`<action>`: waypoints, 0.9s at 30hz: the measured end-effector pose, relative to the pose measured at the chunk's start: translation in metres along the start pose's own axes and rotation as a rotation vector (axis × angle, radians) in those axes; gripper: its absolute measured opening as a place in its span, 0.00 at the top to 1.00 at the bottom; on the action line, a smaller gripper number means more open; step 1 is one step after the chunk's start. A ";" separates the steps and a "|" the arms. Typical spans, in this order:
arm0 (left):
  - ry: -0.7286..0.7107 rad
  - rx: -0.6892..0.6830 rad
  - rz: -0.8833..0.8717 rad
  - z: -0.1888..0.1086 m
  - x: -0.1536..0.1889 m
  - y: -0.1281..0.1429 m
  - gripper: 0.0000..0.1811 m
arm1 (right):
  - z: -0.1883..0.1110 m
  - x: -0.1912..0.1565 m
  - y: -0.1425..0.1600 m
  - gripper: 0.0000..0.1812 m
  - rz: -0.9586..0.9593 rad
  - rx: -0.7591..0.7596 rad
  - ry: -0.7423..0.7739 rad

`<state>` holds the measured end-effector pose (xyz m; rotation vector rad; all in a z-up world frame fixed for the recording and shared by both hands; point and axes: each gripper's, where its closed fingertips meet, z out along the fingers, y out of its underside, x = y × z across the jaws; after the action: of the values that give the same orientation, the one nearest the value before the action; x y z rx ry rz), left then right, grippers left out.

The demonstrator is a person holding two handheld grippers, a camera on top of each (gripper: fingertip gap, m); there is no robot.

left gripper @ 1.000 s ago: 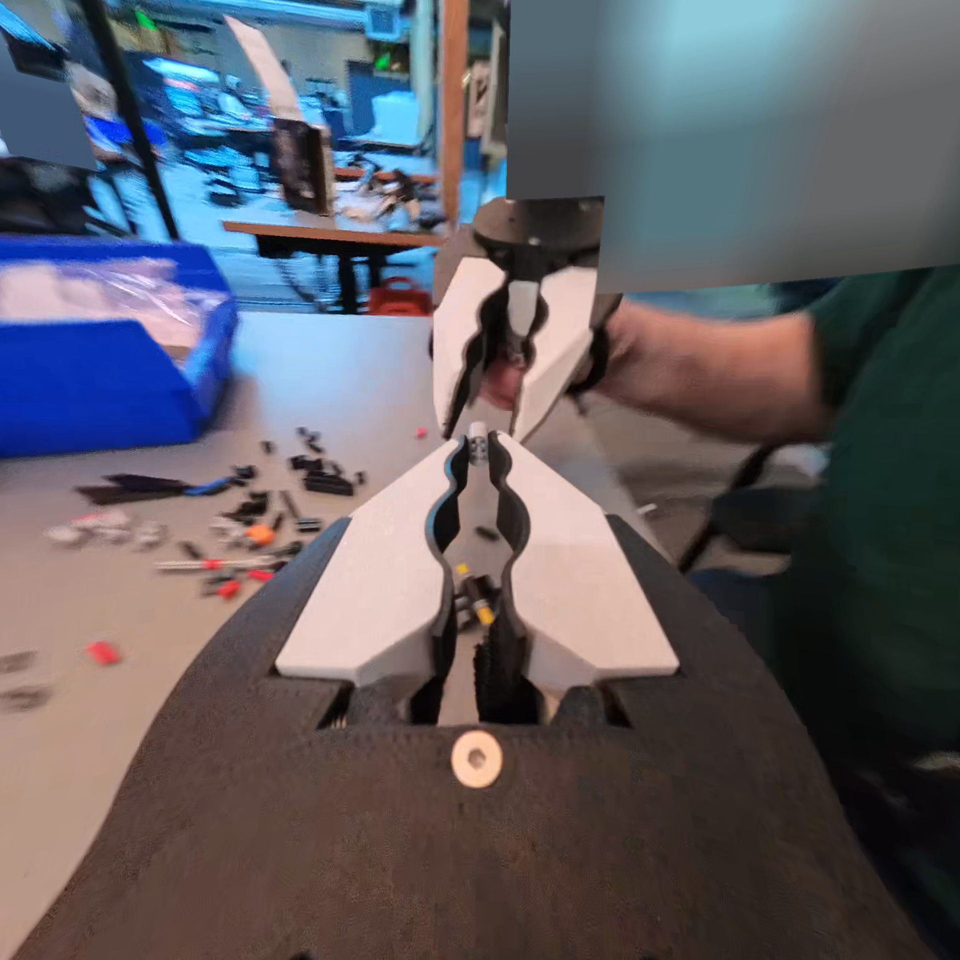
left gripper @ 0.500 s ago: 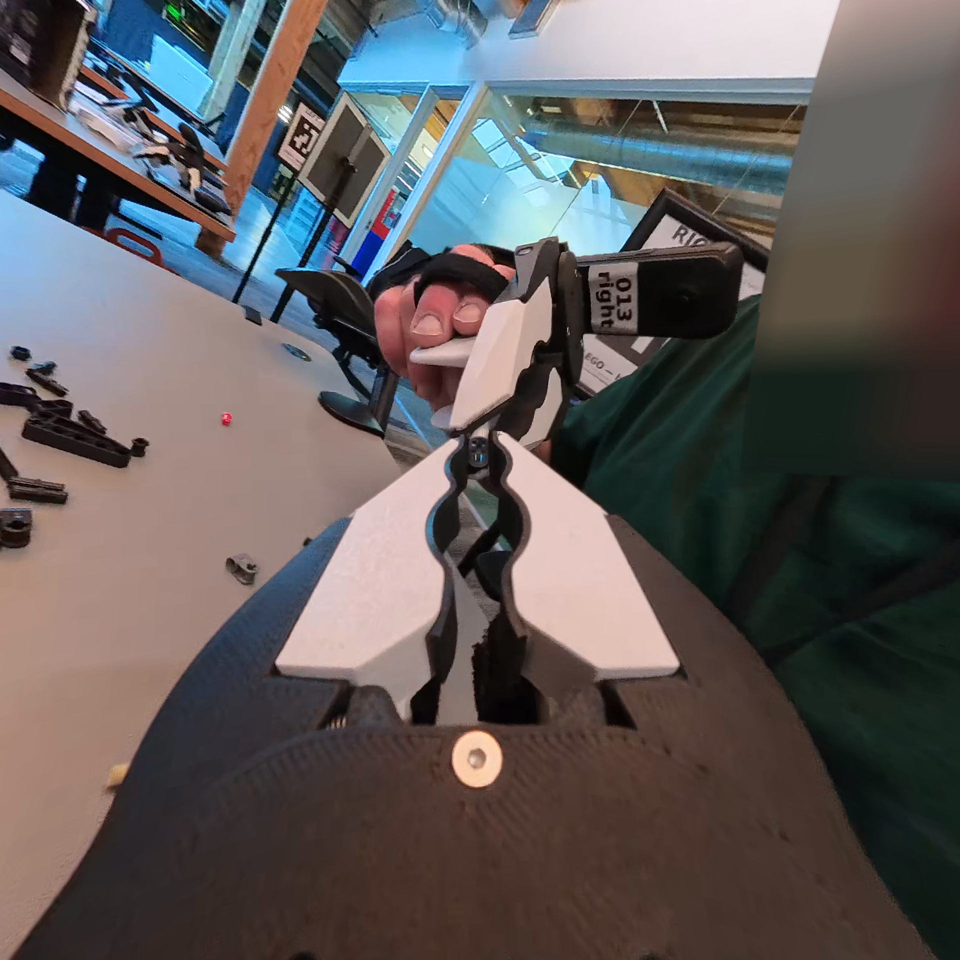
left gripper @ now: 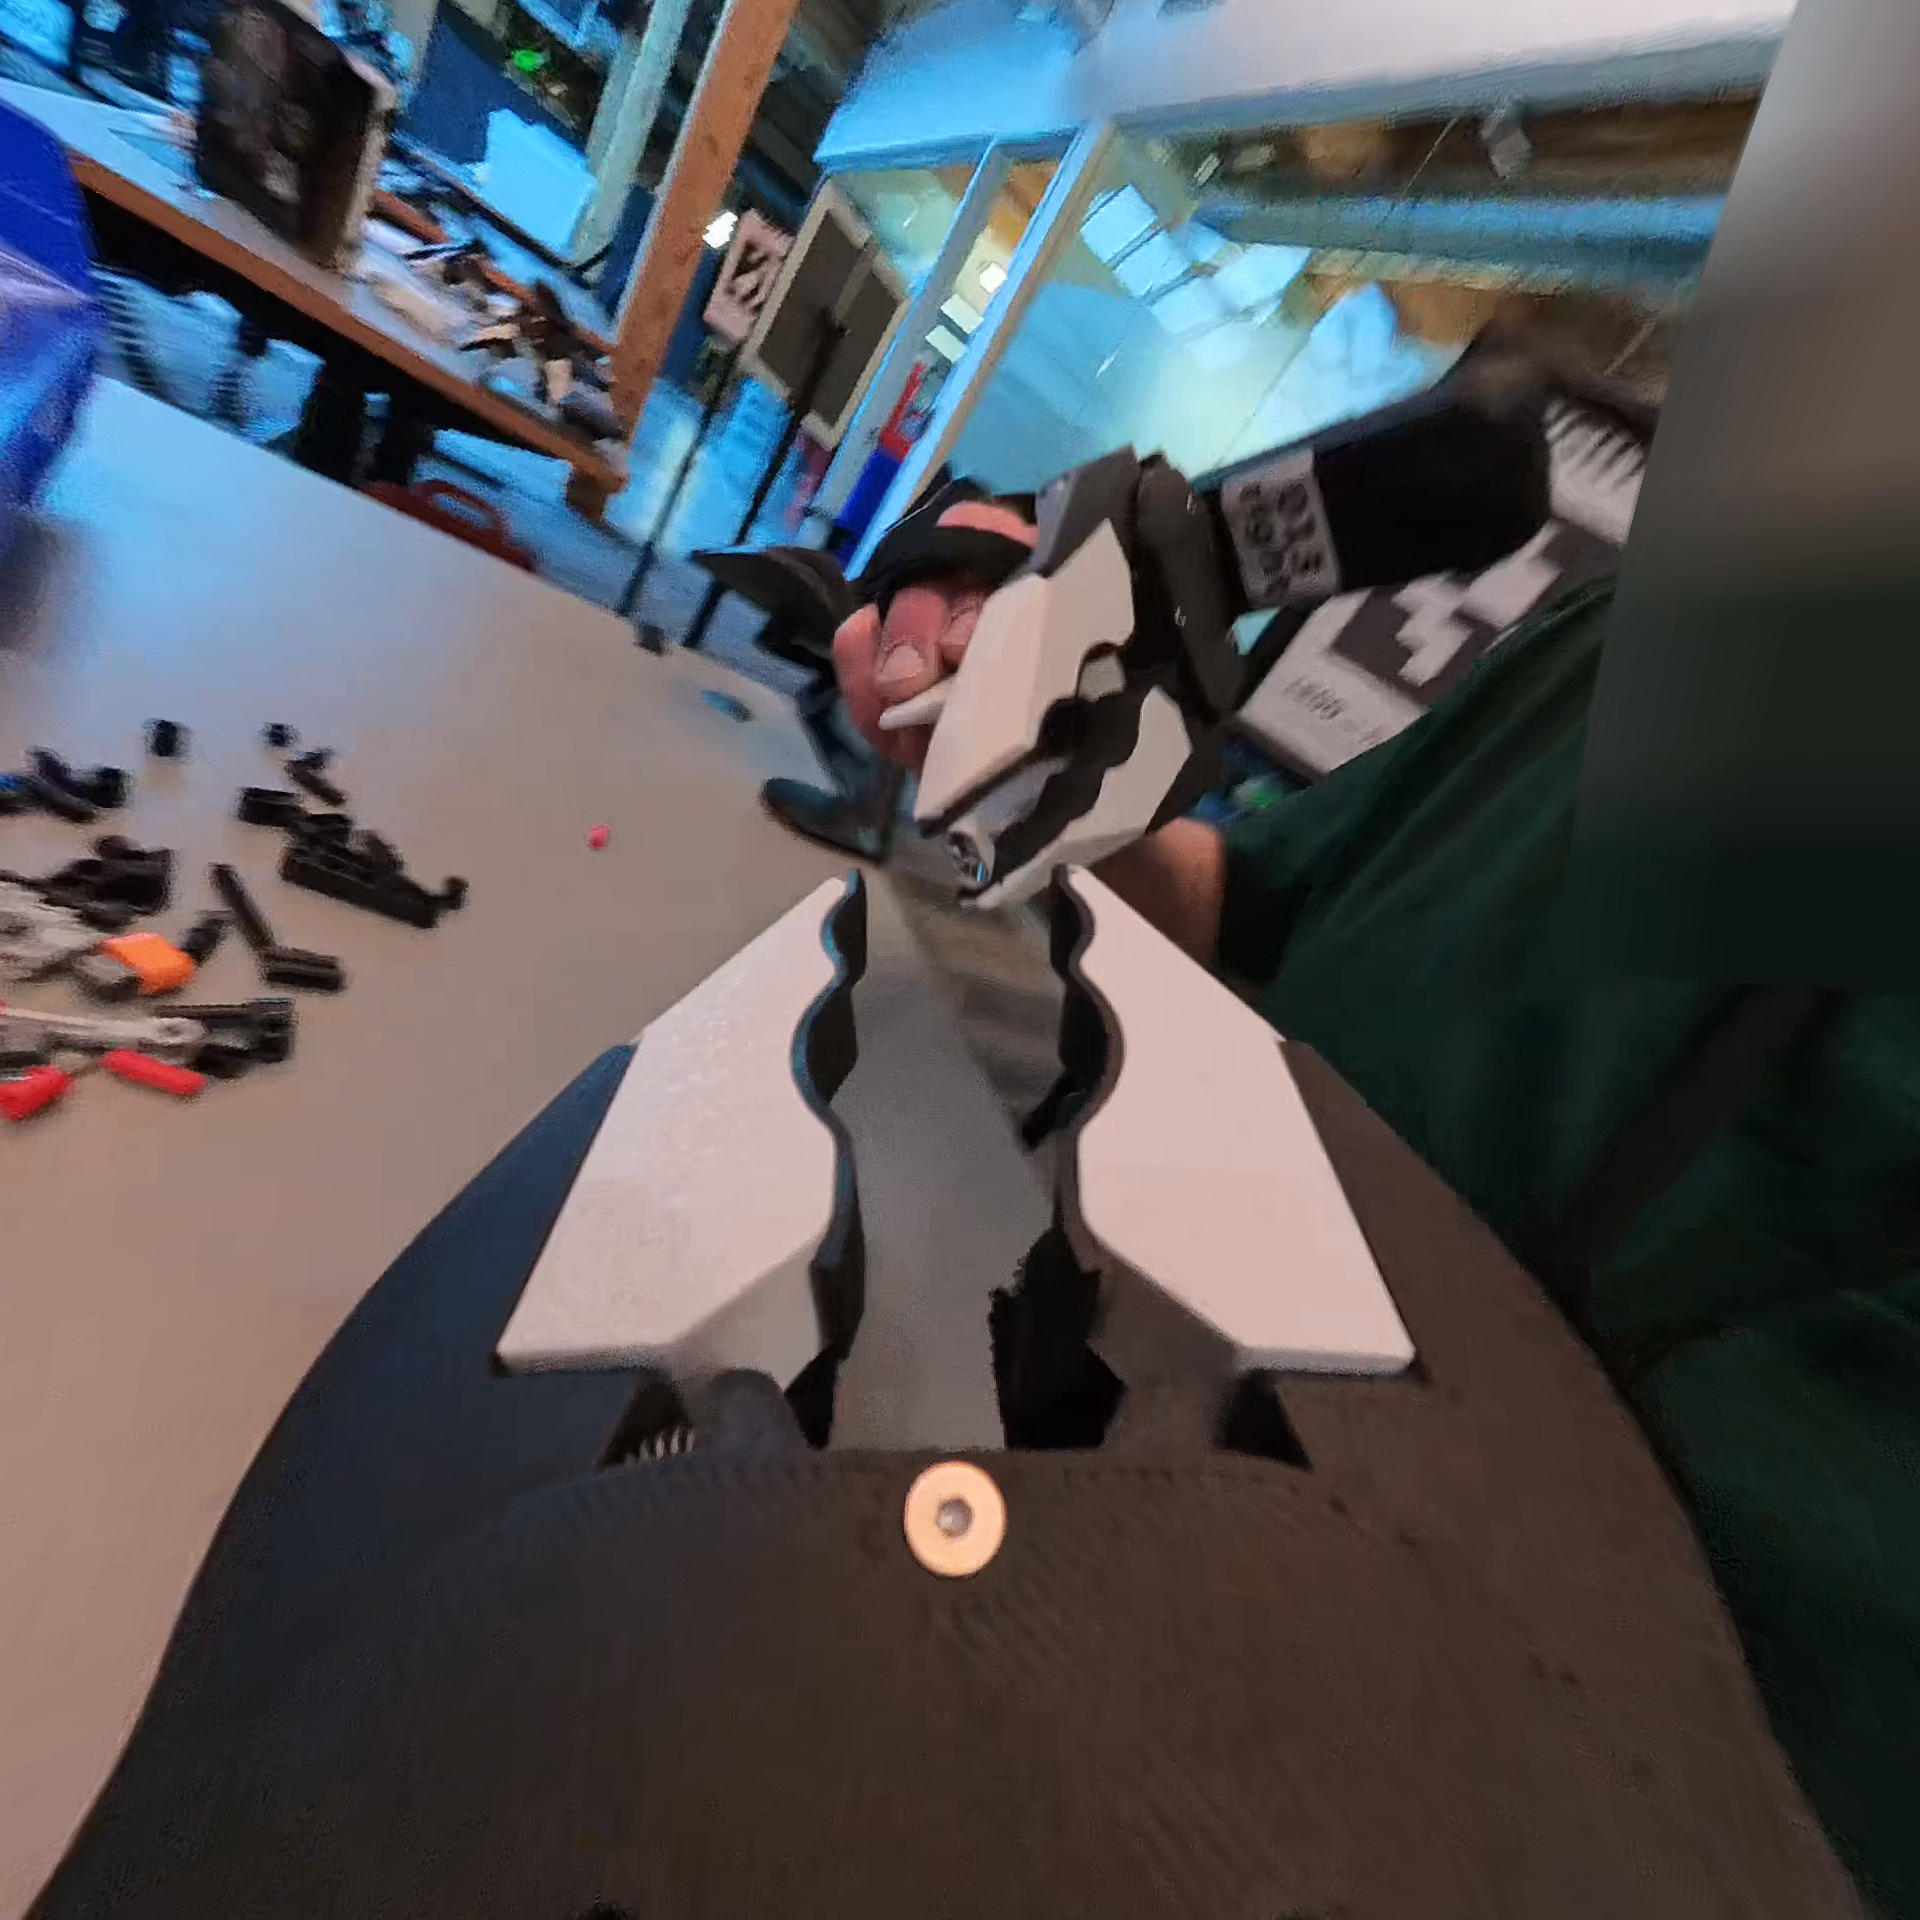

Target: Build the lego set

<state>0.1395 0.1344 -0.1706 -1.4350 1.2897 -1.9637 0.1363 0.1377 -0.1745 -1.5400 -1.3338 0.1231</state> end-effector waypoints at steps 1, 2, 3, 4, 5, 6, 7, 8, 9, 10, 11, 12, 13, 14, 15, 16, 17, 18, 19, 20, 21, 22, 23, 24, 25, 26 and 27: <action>-0.078 -0.060 0.070 0.000 -0.005 0.005 0.80 | -0.003 0.002 0.006 0.92 0.042 0.004 -0.003; -0.145 -0.142 0.137 0.002 -0.010 0.014 0.80 | -0.007 0.003 0.012 0.92 0.077 0.007 -0.007; -0.195 -0.230 0.190 0.005 -0.014 0.024 0.78 | -0.009 0.002 0.018 0.92 0.109 0.006 -0.019; -0.259 -0.313 0.245 0.007 -0.020 0.035 0.77 | -0.011 -0.001 0.025 0.92 0.142 0.005 -0.036; -0.307 -0.394 0.291 0.009 -0.025 0.047 0.78 | -0.012 -0.003 0.031 0.93 0.174 0.006 -0.048; -0.340 -0.482 0.321 0.011 -0.030 0.061 0.77 | -0.013 -0.005 0.035 0.93 0.199 0.013 -0.056; -0.381 -0.560 0.365 0.012 -0.036 0.073 0.76 | -0.014 -0.008 0.038 0.92 0.223 0.026 -0.069; -0.438 -0.630 0.418 0.011 -0.044 0.081 0.76 | -0.014 -0.011 0.040 0.92 0.251 0.040 -0.084; -0.478 -0.689 0.458 0.009 -0.049 0.088 0.76 | -0.015 -0.013 0.042 0.92 0.279 0.056 -0.095; -0.500 -0.725 0.479 0.008 -0.053 0.093 0.76 | -0.015 -0.015 0.043 0.92 0.307 0.079 -0.108; -0.524 -0.745 0.501 0.009 -0.056 0.097 0.76 | -0.016 -0.016 0.043 0.92 0.338 0.100 -0.122; -0.541 -0.764 0.521 0.009 -0.059 0.100 0.77 | -0.016 -0.016 0.045 0.92 0.367 0.114 -0.129; -0.557 -0.797 0.532 0.009 -0.063 0.105 0.79 | -0.016 -0.016 0.046 0.92 0.385 0.125 -0.133; -0.581 -0.814 0.554 0.008 -0.066 0.107 0.81 | -0.017 -0.016 0.046 0.92 0.398 0.138 -0.137; -0.588 -0.807 0.570 0.010 -0.066 0.107 0.86 | -0.017 -0.017 0.046 0.92 0.411 0.151 -0.145; -0.592 -0.812 0.579 0.010 -0.067 0.107 0.87 | -0.018 -0.017 0.045 0.92 0.424 0.165 -0.152; -0.599 -0.811 0.577 0.009 -0.067 0.107 0.87 | -0.018 -0.017 0.044 0.92 0.436 0.180 -0.160; -0.607 -0.806 0.571 0.009 -0.068 0.106 0.87 | -0.019 -0.018 0.043 0.92 0.449 0.197 -0.168; -0.606 -0.804 0.571 0.009 -0.068 0.106 0.87 | -0.019 -0.017 0.042 0.92 0.466 0.214 -0.174; -0.604 -0.808 0.585 0.009 -0.068 0.106 0.87 | -0.020 -0.016 0.042 0.92 0.483 0.228 -0.180; -0.617 -0.807 0.602 0.007 -0.070 0.104 0.87 | -0.020 -0.016 0.043 0.92 0.495 0.233 -0.184; -0.611 -0.800 0.597 0.007 -0.070 0.104 0.87 | -0.020 -0.016 0.045 0.92 0.506 0.223 -0.184; -0.590 -0.780 0.586 0.008 -0.068 0.103 0.87 | -0.019 -0.016 0.048 0.92 0.512 0.207 -0.184; -0.562 -0.736 0.599 0.012 -0.065 0.098 0.87 | -0.018 -0.017 0.049 0.92 0.512 0.198 -0.190; -0.516 -0.683 0.615 0.017 -0.057 0.093 0.87 | -0.018 -0.019 0.049 0.92 0.509 0.194 -0.199; -0.473 -0.628 0.624 0.022 -0.049 0.087 0.87 | -0.018 -0.020 0.050 0.92 0.506 0.187 -0.199; -0.463 -0.581 0.631 0.025 -0.045 0.080 0.87 | -0.017 -0.021 0.050 0.92 0.503 0.175 -0.202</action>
<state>0.1637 0.1166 -0.2603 -1.3573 1.8552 -0.8265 0.1729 0.1193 -0.2145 -1.7136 -1.0267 0.7079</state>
